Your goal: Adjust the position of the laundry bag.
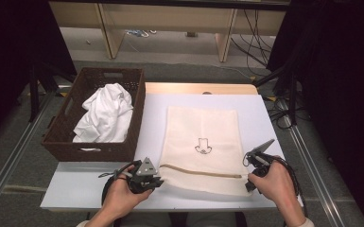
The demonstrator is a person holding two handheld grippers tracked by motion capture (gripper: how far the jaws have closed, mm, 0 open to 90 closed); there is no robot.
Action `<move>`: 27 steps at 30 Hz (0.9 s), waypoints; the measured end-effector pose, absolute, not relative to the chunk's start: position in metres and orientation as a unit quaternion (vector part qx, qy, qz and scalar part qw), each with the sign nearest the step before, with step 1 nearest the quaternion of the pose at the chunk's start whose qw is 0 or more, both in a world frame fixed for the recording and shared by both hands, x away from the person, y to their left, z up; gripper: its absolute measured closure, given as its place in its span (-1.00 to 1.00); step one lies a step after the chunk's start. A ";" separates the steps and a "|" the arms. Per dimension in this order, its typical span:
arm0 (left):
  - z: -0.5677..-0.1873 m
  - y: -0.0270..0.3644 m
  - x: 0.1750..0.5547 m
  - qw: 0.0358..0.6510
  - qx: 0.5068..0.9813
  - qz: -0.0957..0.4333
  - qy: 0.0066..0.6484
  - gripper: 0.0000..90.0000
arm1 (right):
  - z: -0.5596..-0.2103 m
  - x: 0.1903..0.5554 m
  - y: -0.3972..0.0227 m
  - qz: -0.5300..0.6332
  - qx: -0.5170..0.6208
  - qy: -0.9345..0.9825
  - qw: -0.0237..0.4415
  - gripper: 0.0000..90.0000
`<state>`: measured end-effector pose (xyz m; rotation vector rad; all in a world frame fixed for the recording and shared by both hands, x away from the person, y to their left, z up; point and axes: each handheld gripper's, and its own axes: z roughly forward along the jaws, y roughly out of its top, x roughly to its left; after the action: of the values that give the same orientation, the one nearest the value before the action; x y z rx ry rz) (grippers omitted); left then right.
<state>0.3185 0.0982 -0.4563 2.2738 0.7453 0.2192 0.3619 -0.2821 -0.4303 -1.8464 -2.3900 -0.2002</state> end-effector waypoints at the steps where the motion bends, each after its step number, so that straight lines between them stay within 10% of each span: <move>1: -0.456 0.102 0.316 0.355 0.883 0.089 0.293 0.89 | -0.432 0.361 -0.277 -0.075 -0.611 -0.787 0.051 0.93; 27: -0.466 0.135 0.294 0.349 0.875 0.088 0.325 0.89 | -0.435 0.353 -0.236 -0.059 -0.580 -0.810 0.059 0.91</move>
<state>0.2938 0.1352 -0.4658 2.2668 0.8426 0.2290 0.3526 -0.2355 -0.4347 -1.7567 -2.4548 -0.1784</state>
